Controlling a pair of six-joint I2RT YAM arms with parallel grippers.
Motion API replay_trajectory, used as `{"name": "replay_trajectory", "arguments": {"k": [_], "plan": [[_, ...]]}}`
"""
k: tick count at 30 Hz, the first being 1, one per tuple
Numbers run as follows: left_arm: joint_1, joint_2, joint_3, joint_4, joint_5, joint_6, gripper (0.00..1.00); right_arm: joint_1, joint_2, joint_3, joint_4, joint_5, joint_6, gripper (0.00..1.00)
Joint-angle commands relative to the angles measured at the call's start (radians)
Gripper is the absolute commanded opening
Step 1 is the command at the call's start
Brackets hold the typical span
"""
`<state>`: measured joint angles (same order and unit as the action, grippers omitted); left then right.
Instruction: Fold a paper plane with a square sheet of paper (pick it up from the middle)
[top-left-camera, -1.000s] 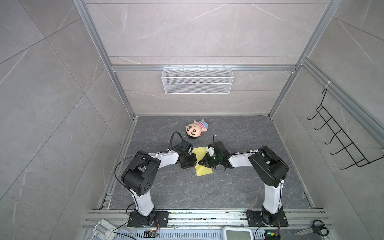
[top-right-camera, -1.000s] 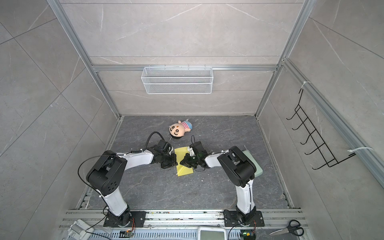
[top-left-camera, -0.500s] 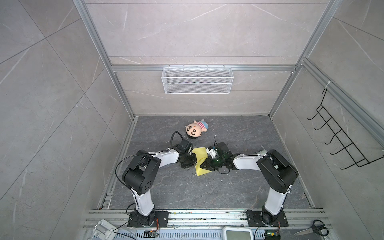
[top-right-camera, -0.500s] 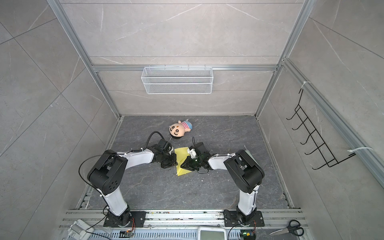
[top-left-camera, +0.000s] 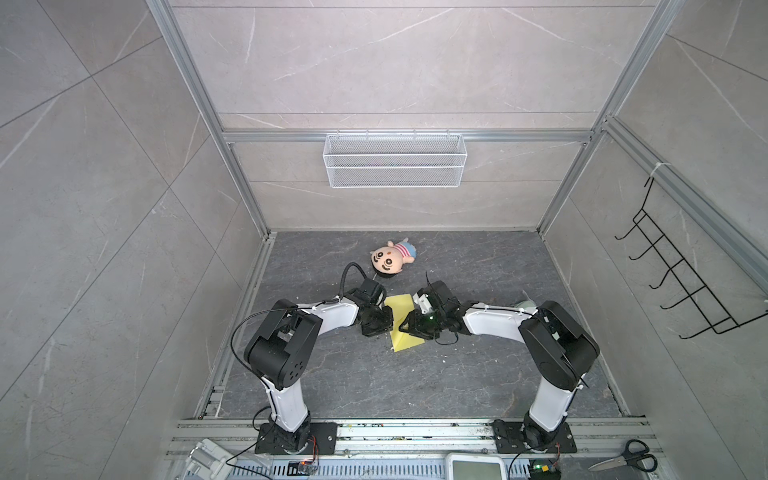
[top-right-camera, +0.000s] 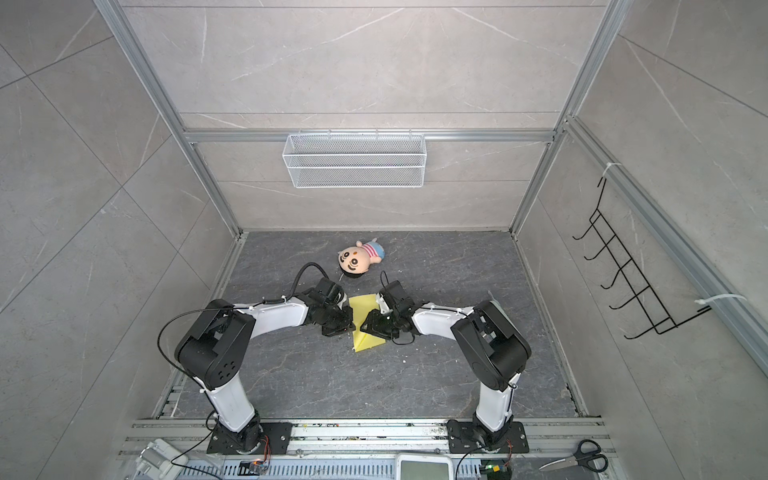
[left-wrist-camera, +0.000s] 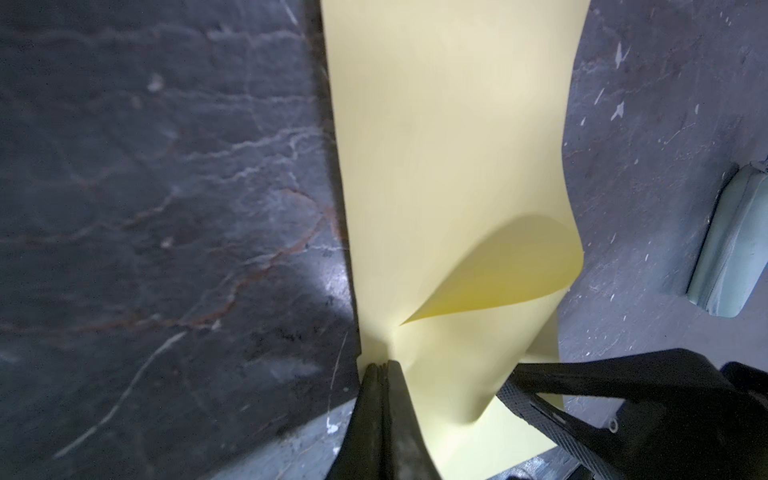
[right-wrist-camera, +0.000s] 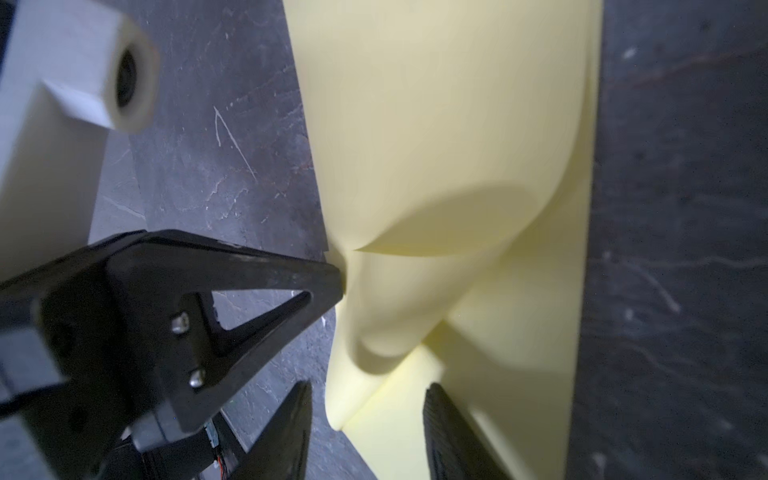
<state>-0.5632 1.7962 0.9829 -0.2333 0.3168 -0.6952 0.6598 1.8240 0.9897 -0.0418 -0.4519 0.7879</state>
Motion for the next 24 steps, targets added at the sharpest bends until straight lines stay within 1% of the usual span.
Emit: {"name": "replay_trajectory", "arguments": {"k": [1, 7, 13, 15, 17, 24], "plan": [[-0.004, 0.017, 0.003, -0.019, -0.017, 0.017, 0.0, 0.007, 0.026, 0.039, -0.103, 0.08, -0.013, 0.47], [-0.003, 0.015, 0.002, -0.011, -0.01, 0.022, 0.0, 0.014, 0.058, 0.071, -0.154, 0.114, -0.008, 0.46], [-0.003, 0.008, -0.004, -0.005, -0.007, 0.019, 0.0, 0.02, 0.083, 0.096, -0.164, 0.117, -0.011, 0.51], [-0.003, 0.005, -0.004, -0.006, -0.008, 0.02, 0.0, 0.023, 0.083, 0.096, -0.174, 0.133, -0.01, 0.53], [-0.004, 0.003, -0.002, -0.005, -0.007, 0.021, 0.0, 0.024, 0.084, 0.099, -0.201, 0.159, -0.011, 0.54], [-0.004, -0.013, 0.007, -0.001, -0.002, 0.027, 0.0, 0.027, 0.118, 0.105, -0.293, 0.242, 0.019, 0.42]]}}
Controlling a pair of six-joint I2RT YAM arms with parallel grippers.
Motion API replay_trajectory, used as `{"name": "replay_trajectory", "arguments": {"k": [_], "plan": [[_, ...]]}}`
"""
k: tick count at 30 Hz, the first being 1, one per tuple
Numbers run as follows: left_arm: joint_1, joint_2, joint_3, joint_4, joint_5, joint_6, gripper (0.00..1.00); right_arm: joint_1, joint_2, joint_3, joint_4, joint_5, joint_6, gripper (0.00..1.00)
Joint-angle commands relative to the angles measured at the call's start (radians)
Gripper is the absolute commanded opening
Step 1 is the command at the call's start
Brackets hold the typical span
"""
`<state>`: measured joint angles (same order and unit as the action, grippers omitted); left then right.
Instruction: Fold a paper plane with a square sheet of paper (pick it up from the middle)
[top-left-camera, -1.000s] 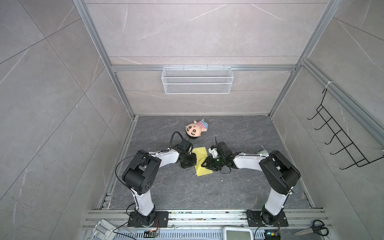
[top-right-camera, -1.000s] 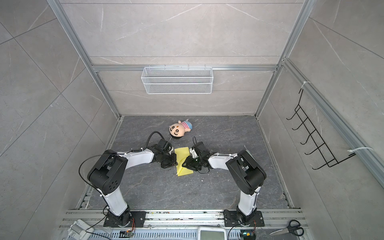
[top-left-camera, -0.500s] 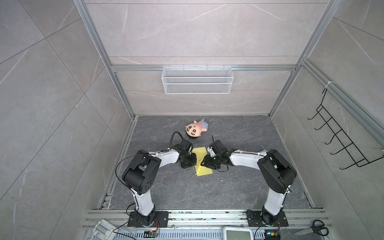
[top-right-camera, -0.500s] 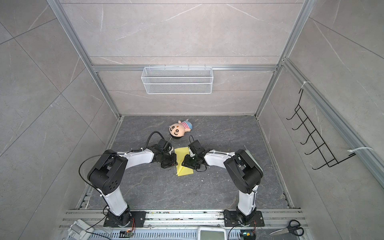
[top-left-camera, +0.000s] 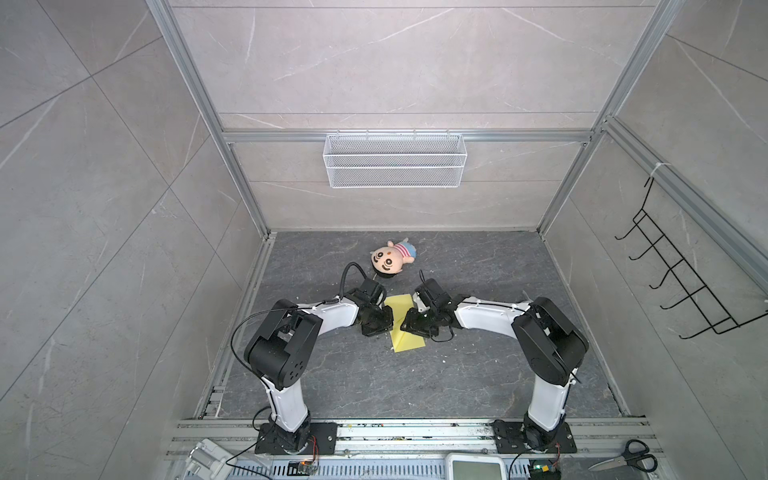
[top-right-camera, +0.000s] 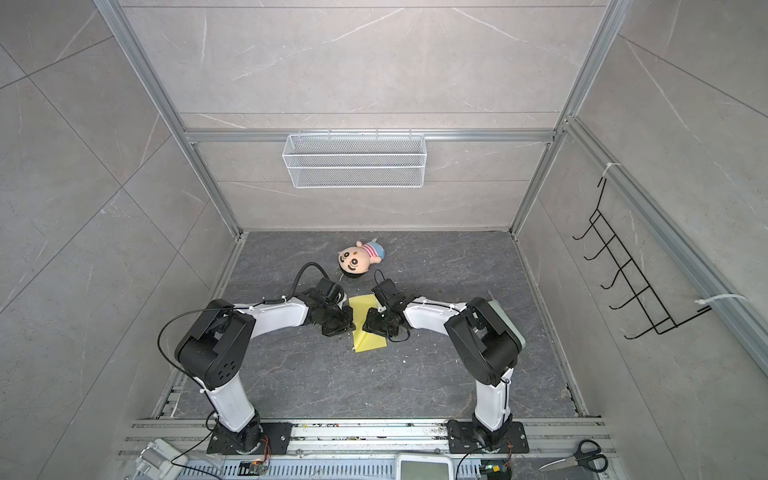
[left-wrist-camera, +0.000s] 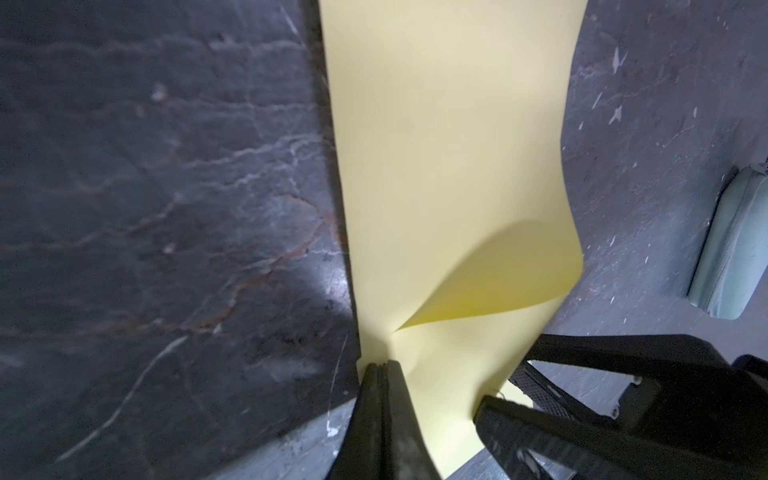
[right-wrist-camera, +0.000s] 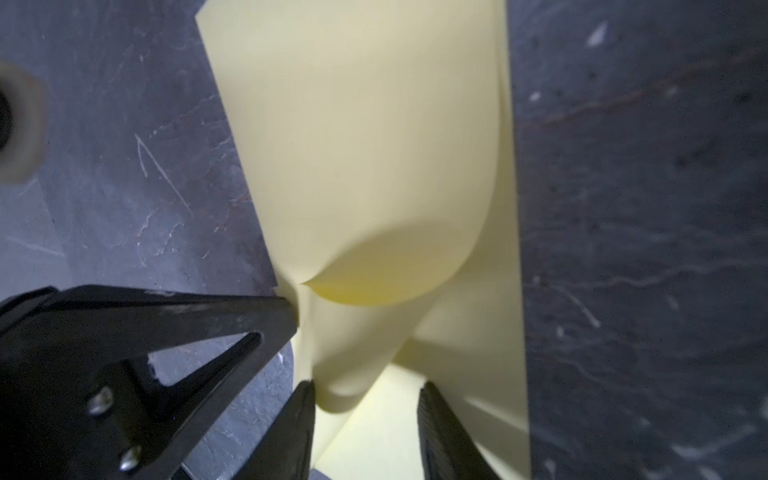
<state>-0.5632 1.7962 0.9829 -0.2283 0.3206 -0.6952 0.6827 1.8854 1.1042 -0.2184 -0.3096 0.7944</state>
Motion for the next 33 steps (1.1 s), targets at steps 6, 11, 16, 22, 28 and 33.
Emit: {"name": "replay_trajectory", "arguments": {"k": [6, 11, 16, 22, 28, 33], "plan": [[-0.003, -0.02, 0.008, 0.033, 0.023, 0.032, 0.0, 0.008, 0.075, -0.014, -0.137, 0.133, 0.04, 0.41], [-0.003, -0.015, 0.015, 0.046, 0.031, 0.039, 0.0, 0.011, 0.087, -0.011, -0.156, 0.153, 0.058, 0.4], [-0.003, 0.005, 0.024, 0.048, 0.034, 0.046, 0.0, 0.011, 0.098, -0.011, -0.169, 0.161, 0.073, 0.38], [-0.003, 0.018, 0.027, 0.049, 0.034, 0.049, 0.01, 0.012, 0.112, -0.005, -0.177, 0.159, 0.075, 0.36], [-0.003, 0.032, 0.034, 0.047, 0.031, 0.053, 0.01, 0.012, 0.122, -0.004, -0.185, 0.159, 0.069, 0.33], [-0.004, 0.037, 0.044, 0.034, 0.015, 0.063, 0.02, 0.012, 0.132, -0.004, -0.189, 0.156, 0.063, 0.31]]}}
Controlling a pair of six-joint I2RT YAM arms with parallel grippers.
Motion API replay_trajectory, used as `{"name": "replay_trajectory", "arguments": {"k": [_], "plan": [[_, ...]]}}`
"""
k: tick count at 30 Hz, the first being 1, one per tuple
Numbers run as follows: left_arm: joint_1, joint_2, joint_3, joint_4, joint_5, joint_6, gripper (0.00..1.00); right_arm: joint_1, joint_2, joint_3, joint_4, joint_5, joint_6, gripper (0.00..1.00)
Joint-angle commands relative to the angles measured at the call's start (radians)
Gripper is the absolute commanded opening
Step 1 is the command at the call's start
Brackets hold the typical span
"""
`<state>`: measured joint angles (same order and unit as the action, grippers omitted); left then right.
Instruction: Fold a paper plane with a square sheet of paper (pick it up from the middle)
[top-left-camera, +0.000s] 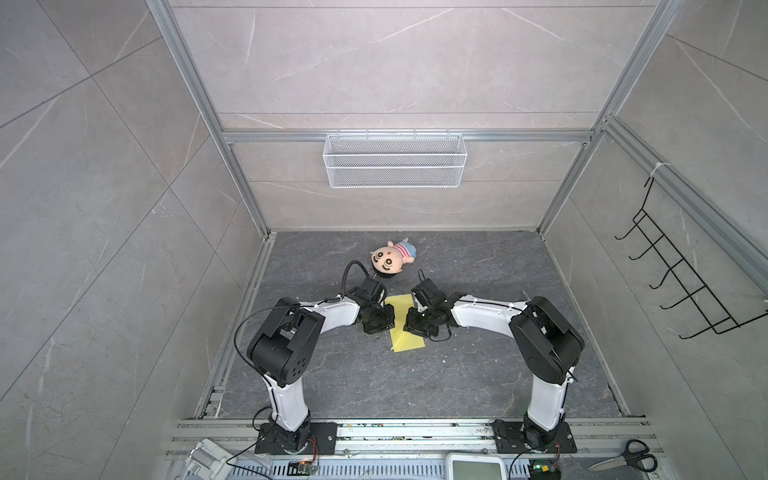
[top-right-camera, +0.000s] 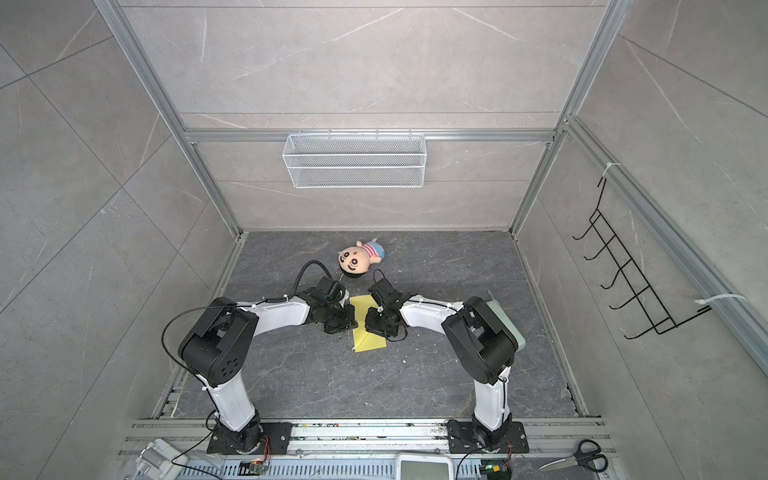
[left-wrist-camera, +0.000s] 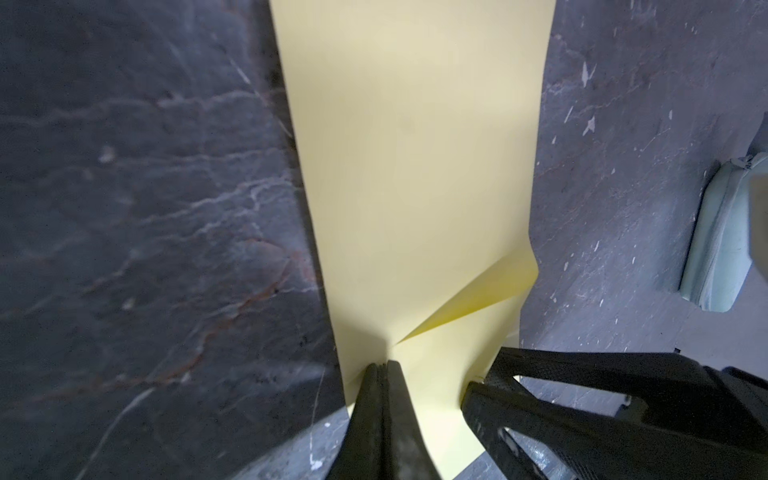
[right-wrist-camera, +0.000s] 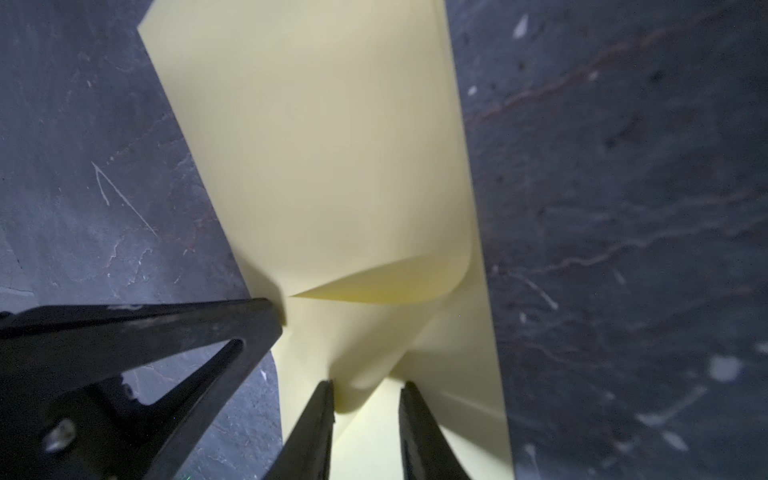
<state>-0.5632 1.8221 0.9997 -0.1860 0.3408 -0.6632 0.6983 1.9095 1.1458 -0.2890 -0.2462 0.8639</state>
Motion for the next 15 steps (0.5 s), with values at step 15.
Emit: {"name": "replay_trajectory", "arguments": {"k": [15], "plan": [[-0.003, 0.04, 0.028, -0.064, -0.048, 0.065, 0.0, -0.01, -0.089, -0.077, 0.119, -0.128, -0.16, 0.37]]}}
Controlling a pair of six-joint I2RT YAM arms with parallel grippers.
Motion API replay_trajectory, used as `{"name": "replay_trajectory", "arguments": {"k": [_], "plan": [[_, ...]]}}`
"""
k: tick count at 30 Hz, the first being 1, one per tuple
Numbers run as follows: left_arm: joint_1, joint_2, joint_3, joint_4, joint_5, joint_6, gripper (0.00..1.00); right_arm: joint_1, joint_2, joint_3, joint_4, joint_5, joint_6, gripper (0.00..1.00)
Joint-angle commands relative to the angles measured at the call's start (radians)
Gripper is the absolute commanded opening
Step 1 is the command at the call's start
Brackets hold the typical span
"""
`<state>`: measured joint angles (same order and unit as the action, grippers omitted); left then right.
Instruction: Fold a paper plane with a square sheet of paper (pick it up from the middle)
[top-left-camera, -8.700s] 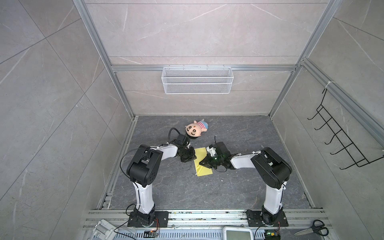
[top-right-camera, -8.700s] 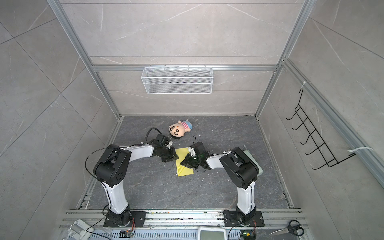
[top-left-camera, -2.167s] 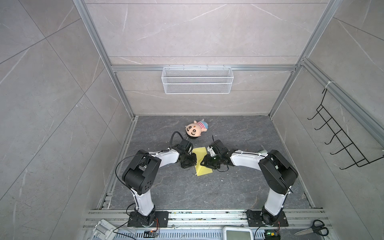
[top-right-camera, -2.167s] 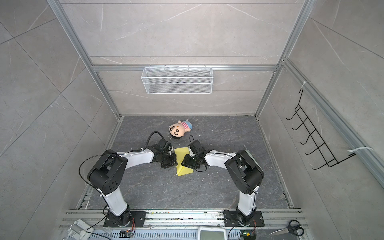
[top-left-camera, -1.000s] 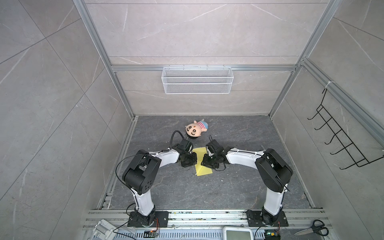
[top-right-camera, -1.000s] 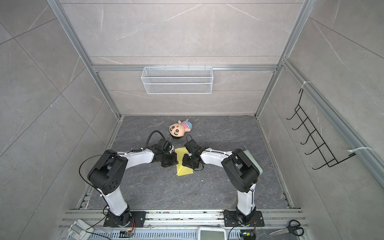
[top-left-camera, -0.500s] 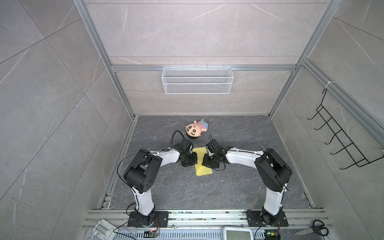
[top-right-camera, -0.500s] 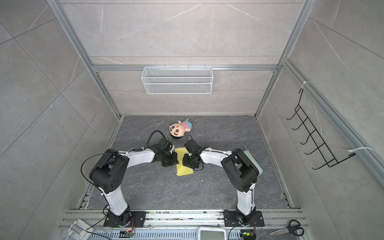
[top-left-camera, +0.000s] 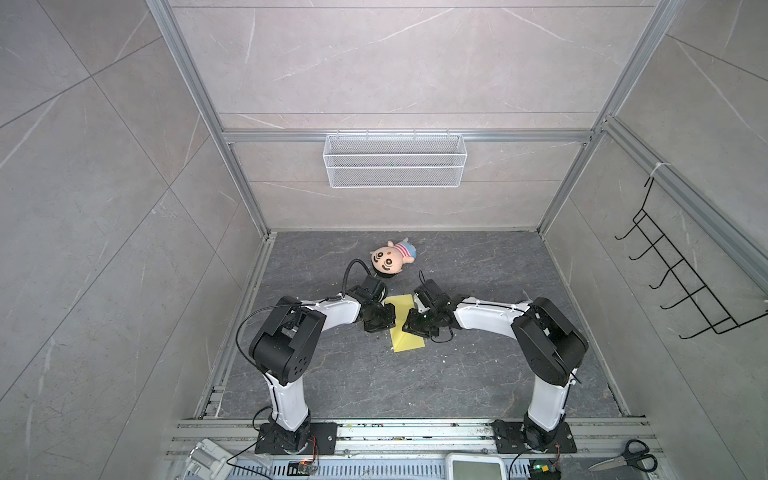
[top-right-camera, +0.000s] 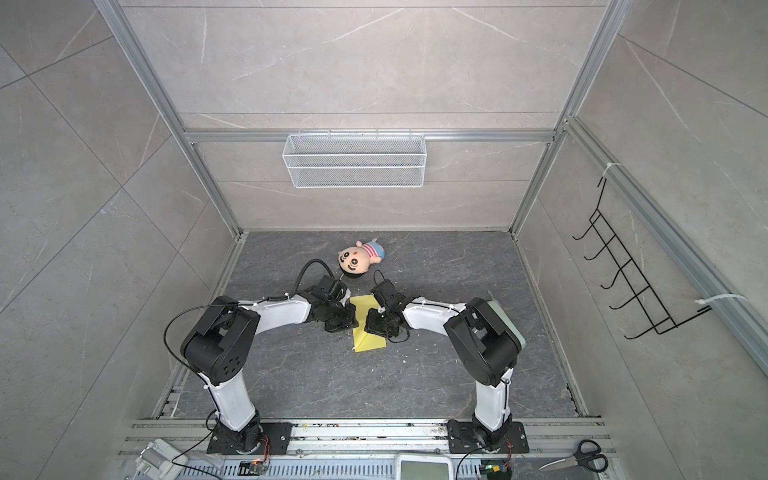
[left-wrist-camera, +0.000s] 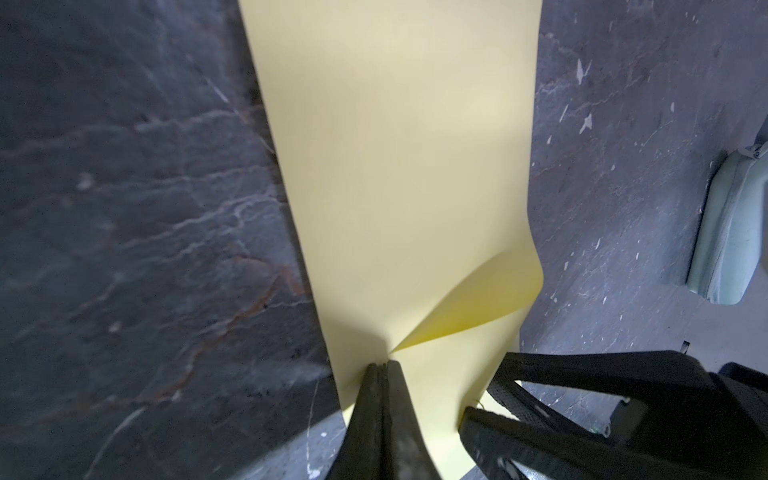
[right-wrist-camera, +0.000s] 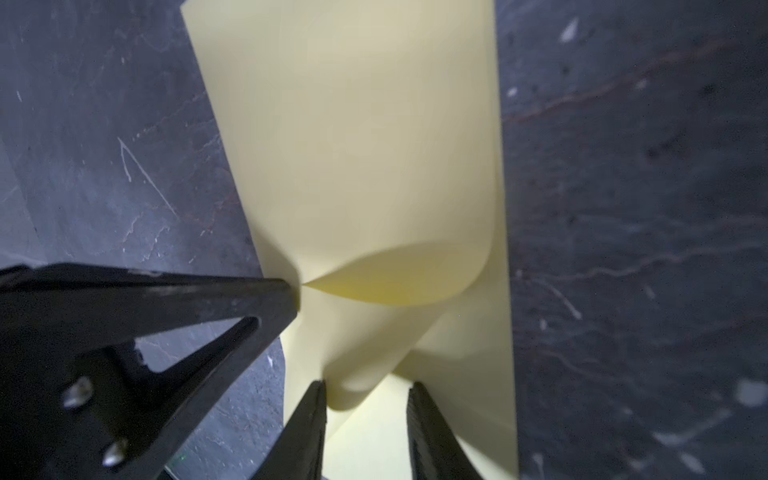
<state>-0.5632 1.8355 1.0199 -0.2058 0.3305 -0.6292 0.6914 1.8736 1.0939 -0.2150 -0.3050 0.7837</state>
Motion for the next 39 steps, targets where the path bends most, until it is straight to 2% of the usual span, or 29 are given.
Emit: {"name": "replay_trajectory", "arguments": {"k": [1, 6, 15, 39], "plan": [[-0.003, 0.028, 0.009, -0.046, -0.038, 0.031, 0.0, -0.002, -0.061, -0.03, 0.061, -0.093, -0.088, 0.36], [-0.003, 0.027, 0.01, -0.043, -0.04, 0.031, 0.0, -0.001, -0.084, -0.092, 0.154, -0.185, -0.091, 0.26], [-0.004, 0.016, 0.006, -0.046, -0.049, 0.027, 0.0, -0.001, -0.015, -0.092, 0.263, -0.275, -0.042, 0.18], [-0.004, 0.021, 0.026, -0.056, -0.054, 0.025, 0.0, -0.001, 0.058, -0.109, 0.282, -0.292, -0.045, 0.16]]}}
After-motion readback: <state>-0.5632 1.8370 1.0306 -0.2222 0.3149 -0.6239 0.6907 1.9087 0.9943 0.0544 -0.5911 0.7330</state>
